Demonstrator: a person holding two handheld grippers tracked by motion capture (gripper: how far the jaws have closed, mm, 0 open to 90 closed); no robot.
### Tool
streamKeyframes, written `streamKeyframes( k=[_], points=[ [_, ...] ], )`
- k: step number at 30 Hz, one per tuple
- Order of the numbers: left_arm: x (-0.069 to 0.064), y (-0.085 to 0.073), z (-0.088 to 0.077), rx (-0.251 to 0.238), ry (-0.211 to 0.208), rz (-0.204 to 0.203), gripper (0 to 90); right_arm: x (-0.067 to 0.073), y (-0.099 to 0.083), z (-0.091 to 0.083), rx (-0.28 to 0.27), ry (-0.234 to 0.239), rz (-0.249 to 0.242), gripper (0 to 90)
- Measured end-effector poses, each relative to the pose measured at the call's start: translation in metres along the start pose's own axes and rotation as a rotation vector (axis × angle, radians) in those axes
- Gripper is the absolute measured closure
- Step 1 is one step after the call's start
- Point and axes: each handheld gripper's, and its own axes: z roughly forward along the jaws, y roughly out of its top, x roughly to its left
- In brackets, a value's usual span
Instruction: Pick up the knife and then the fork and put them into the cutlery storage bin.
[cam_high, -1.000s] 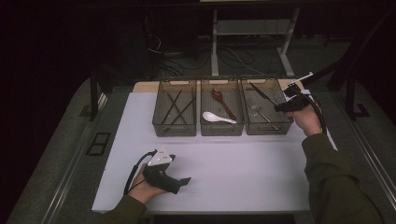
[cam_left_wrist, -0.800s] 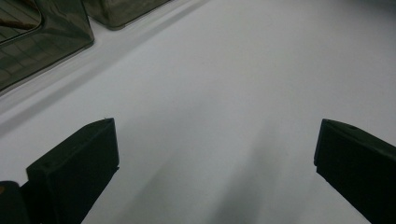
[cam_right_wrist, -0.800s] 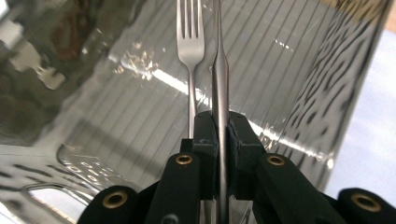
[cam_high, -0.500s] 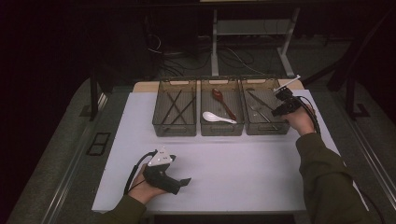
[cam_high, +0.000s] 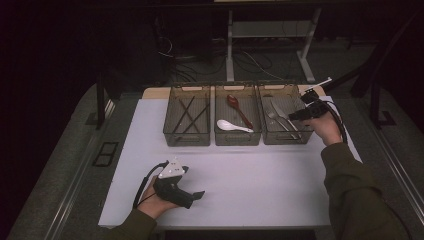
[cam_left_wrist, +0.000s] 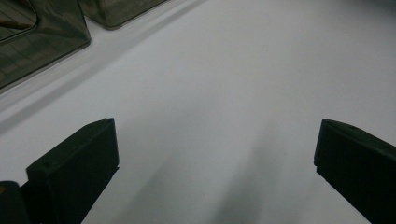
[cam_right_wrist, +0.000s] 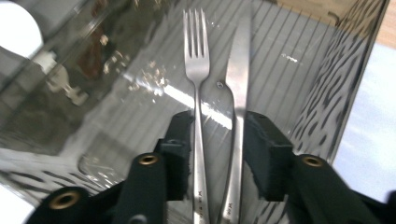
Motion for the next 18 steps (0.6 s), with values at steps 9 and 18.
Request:
streamKeyframes(
  k=[9,18],
  points=[
    [0.001,0.0,0.0,0.004,0.001,-0.002,0.0,-0.005,-0.005,-0.015,-0.098,0.061,0.035,44.7],
    [0.004,0.0,0.001,-0.004,0.004,-0.015,0.0,0.002,-0.016,-0.027,-0.209,0.071,0.012,33.9]
  ],
)
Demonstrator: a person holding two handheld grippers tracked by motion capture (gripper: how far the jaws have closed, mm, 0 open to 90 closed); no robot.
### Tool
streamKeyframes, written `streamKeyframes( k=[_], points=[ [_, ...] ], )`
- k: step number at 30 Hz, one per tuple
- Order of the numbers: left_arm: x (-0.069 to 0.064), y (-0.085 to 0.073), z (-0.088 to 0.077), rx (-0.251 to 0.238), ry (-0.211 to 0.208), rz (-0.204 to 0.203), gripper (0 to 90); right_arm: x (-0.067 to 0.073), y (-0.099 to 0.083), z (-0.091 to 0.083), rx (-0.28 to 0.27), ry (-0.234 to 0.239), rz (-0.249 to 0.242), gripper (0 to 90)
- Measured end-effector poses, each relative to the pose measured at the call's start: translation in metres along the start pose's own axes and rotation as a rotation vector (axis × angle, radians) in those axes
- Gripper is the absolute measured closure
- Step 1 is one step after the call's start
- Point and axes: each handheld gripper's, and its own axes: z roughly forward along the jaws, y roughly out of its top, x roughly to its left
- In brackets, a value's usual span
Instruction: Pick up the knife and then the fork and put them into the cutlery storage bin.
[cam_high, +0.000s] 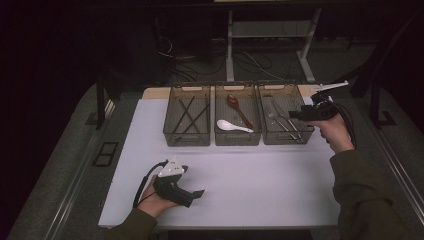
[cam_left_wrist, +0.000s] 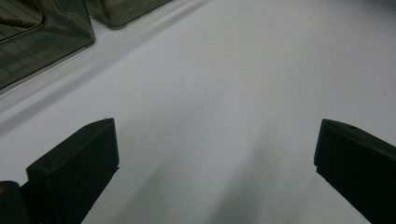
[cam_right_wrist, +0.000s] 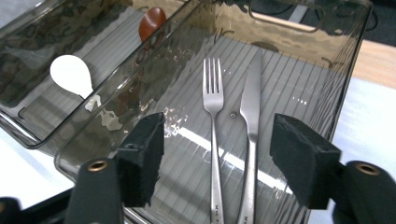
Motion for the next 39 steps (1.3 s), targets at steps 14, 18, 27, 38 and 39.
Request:
streamKeyframes(
  k=[14,18,27,38,39],
  points=[
    [0.002,-0.002,-0.002,0.001,0.01,-0.004,0.0,0.02,-0.022,-0.017,-0.11,0.037,-0.064,19.4],
    [0.002,-0.002,-0.003,-0.003,0.011,-0.003,0.0,0.029,-0.032,-0.023,-0.135,0.05,-0.086,17.9],
    [0.002,-0.002,-0.004,-0.004,0.005,0.001,0.0,0.047,-0.057,-0.034,-0.178,0.05,-0.133,17.4],
    [0.002,-0.002,-0.004,-0.005,0.003,0.002,0.0,0.064,-0.088,-0.041,-0.172,0.1,-0.18,16.2],
    [0.002,-0.002,-0.005,-0.006,0.003,0.003,0.0,0.065,-0.091,-0.042,-0.174,0.102,-0.183,16.2]
  ],
)
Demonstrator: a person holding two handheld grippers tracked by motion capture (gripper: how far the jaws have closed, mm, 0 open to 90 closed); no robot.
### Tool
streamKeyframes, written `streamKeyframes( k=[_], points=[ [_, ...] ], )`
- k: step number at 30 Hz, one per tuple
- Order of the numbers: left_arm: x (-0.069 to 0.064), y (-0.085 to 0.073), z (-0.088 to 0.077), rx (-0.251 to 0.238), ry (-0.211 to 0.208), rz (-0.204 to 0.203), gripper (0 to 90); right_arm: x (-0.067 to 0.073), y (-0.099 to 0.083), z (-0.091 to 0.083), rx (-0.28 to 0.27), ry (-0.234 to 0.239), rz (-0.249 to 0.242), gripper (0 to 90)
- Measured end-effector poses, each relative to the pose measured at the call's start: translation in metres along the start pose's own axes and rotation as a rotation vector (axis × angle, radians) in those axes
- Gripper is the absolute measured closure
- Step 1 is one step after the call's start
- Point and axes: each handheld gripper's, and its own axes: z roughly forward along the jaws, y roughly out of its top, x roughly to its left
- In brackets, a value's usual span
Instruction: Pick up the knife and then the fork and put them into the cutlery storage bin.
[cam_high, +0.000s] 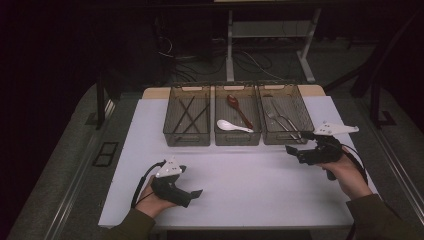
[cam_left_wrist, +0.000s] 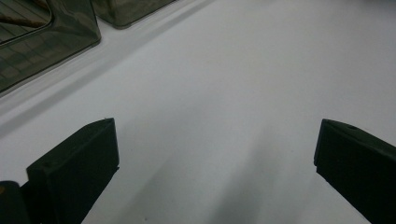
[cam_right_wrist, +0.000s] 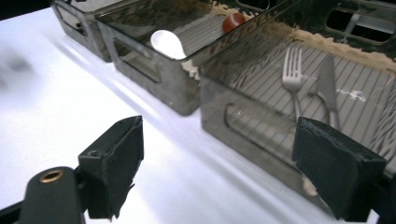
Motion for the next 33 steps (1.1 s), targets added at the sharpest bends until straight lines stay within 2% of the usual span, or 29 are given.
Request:
streamKeyframes(
  k=[6,15,23,29,33],
  points=[
    [0.0,0.0,-0.001,-0.005,0.003,0.002,0.0,0.015,-0.015,-0.005,-0.028,0.027,-0.001,16.2],
    [0.001,0.0,-0.002,-0.006,0.003,0.002,0.0,0.031,-0.037,-0.01,-0.022,0.067,-0.005,16.2],
    [0.001,0.0,-0.002,-0.01,0.005,0.0,0.0,0.037,-0.052,-0.013,-0.012,0.104,0.029,16.2],
    [0.001,0.0,-0.003,-0.013,0.008,0.0,0.0,0.04,-0.06,-0.016,-0.007,0.113,0.042,16.2],
    [0.001,0.0,-0.003,-0.014,0.009,0.001,0.0,0.043,-0.064,-0.016,0.007,0.119,0.029,16.2]
  ],
)
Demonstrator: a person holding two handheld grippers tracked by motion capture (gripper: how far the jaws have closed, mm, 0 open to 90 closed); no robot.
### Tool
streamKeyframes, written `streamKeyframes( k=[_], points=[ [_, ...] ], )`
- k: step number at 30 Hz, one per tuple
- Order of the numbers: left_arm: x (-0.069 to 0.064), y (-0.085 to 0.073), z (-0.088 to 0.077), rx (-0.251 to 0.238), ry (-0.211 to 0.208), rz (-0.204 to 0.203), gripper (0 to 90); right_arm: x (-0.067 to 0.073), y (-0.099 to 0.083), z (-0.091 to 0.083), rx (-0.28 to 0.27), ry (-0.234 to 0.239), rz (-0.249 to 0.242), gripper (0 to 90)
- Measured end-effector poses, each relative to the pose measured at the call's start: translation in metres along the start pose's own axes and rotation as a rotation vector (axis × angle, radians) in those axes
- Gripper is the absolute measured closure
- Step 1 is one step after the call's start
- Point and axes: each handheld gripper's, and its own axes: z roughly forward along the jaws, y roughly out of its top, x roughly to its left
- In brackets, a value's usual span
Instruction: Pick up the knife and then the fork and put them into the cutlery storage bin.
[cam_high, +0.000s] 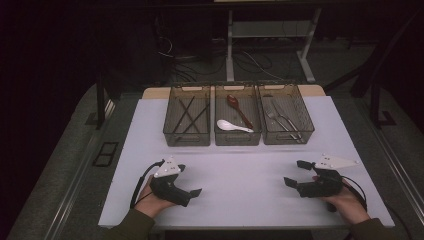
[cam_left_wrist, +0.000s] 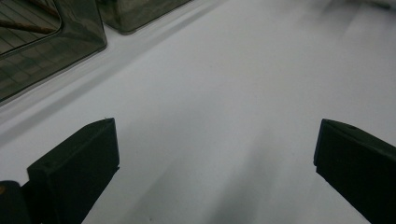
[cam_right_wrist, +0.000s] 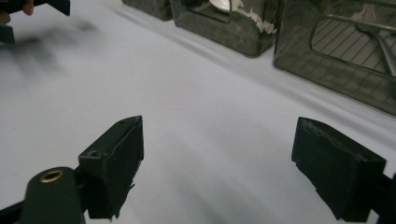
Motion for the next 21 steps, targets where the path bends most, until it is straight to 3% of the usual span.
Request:
streamKeyframes(
  k=[10,21],
  points=[
    [0.0004,-0.0003,0.0001,0.0,0.001,-0.003,0.0,0.0032,-0.0051,0.0067,0.048,0.015,-0.024,16.2],
    [0.0009,-0.0006,0.0007,0.001,-0.001,-0.003,0.0,0.0036,-0.0043,0.0061,0.042,0.017,-0.02,16.2]
  ],
)
